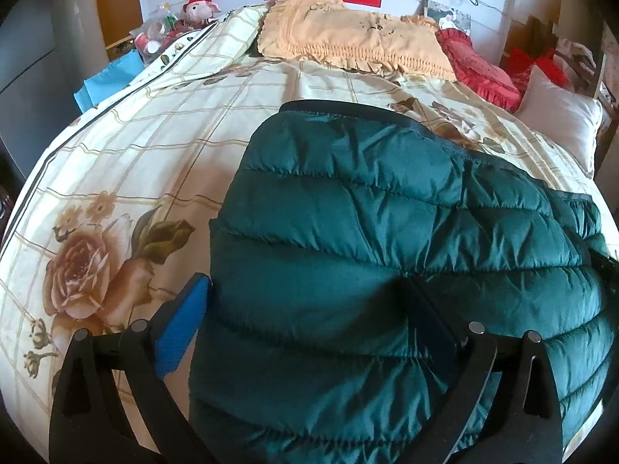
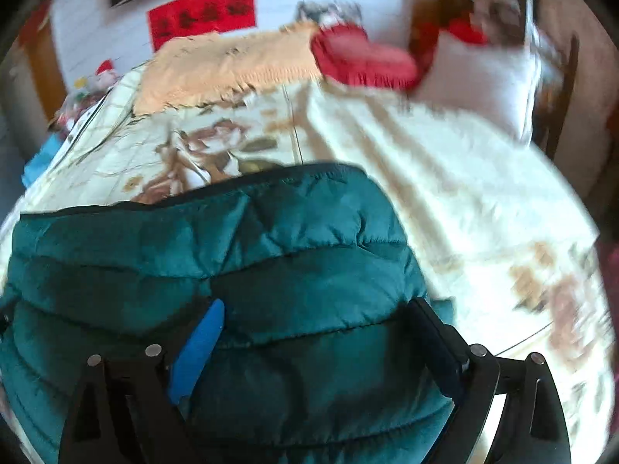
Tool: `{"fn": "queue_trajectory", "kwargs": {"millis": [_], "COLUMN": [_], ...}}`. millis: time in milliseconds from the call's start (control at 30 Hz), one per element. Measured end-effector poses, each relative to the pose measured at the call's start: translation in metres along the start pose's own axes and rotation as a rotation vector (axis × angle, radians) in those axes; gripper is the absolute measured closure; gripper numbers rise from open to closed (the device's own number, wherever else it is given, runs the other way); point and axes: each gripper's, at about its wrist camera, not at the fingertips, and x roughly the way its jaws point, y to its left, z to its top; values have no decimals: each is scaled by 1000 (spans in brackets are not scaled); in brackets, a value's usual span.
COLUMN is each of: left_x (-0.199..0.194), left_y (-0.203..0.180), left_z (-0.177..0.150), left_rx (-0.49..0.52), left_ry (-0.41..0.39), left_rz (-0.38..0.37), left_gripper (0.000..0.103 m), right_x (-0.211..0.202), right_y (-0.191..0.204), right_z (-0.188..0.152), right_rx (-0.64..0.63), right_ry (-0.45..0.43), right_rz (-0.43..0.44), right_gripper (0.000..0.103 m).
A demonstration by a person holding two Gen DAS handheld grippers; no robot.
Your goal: Fold large clothes
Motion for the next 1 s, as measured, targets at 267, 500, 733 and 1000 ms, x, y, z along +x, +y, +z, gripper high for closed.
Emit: {"fn": "queue_trajectory", "kwargs": {"millis": [267,500,733,1000], "left_x": [-8,-55,-83,-86], "left_y": [15,34,43,48], "left_z": [-5,-38,-83,-114], "left_rx": [-62,-73,-60,-92], "left_ry": [23,-18,-22,6], "left_rz": [-46,-84,-104,-129], "left_gripper": [1,1,1,1], "right_x": [-27,-104,-130,-114], "right_y": [-9,-34,-56,-69], "right_z": [-6,-52,-123,-171], "right_rx": [30,65,114,211], "right_ry": [-26,-82,-10,43], "right_rz": [53,215,247,284], "right_gripper": [7,0,0,0]}}
